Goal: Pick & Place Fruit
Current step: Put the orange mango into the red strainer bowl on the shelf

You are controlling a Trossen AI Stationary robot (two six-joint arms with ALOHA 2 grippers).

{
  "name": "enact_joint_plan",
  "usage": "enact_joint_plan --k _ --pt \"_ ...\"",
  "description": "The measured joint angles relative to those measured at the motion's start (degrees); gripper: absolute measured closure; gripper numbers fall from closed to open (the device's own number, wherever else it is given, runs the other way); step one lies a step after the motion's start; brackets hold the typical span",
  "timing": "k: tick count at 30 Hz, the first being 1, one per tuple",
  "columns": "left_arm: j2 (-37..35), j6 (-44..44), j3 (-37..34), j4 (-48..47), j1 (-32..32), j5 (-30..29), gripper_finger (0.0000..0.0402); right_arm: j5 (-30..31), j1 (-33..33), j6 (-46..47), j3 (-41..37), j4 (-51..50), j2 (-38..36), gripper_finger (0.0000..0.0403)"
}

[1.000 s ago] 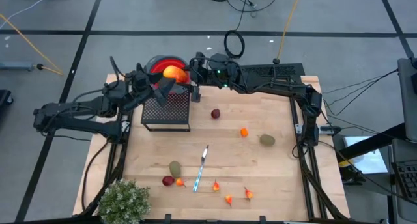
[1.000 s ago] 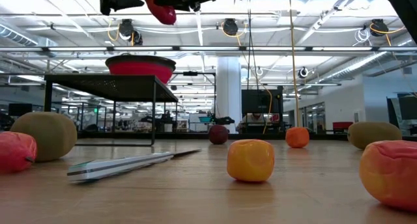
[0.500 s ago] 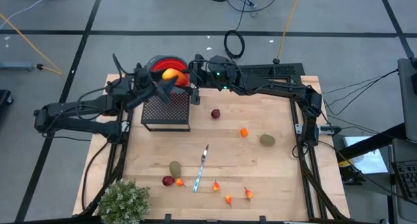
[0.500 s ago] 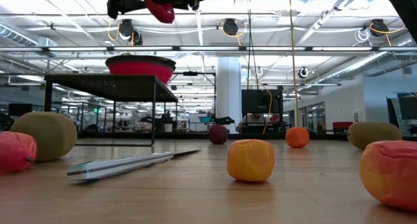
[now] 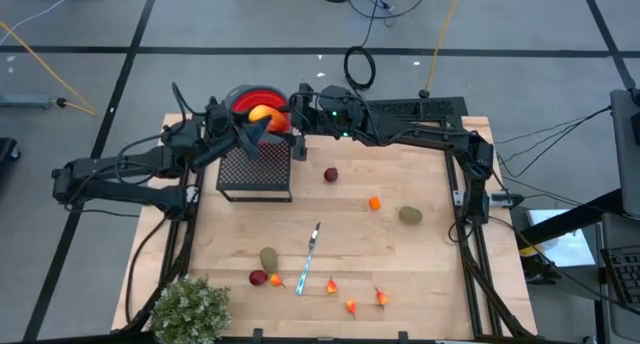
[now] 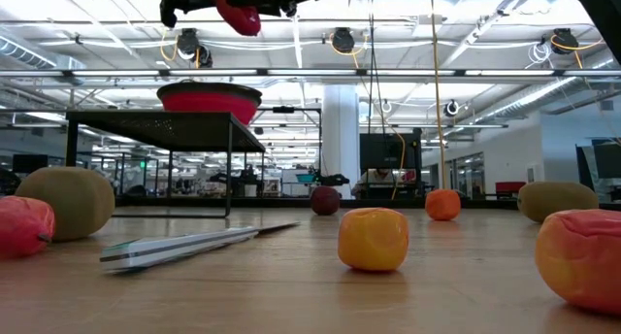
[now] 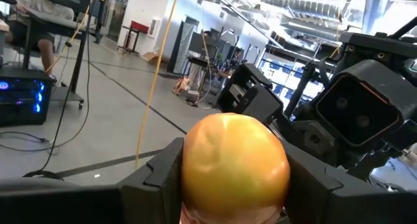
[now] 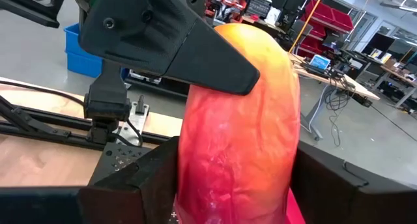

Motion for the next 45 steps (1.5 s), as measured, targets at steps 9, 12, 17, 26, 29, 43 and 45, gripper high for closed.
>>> enact_joint_plan --k 9,12,17,26,29,43,45 --pt "-0.04 0.82 -0.05 -0.37 0.49 -1.22 0.0217 5.45 0.09 -1.09 0.04 -4.31 -0.04 0.0132" --pt "-0.13 1.59 -0.03 -0.65 1.46 -1.36 0.0217 5.98 -0.03 -1.17 0.04 -6.22 -0.04 0.0124" --pt "-0.07 1.72 -0.03 -1.99 4.24 -0.07 0.0217 6.66 0.46 -1.20 0.04 -7.66 -0.04 0.0114" --pt "-0.09 3.86 -0.03 -1.84 9.08 -0.09 0.0218 11.45 1.23 -2.51 0.04 -8.69 -0.04 0.0110" --pt "-0.02 3.61 -0.03 -2.16 10.21 1.00 0.0218 11.74 1.16 -2.60 0.02 -10.22 -0.66 0.0110" --pt "-0.04 -2.95 -0.03 -2.12 14.87 2.15 0.0218 11.79 0.25 -4.03 0.02 -16.07 -0.77 0.0114" --pt "-0.04 -4.96 -0.03 -2.13 15.76 2.48 0.0218 11.68 -0.09 -4.03 0.02 -16.71 -0.79 0.0122"
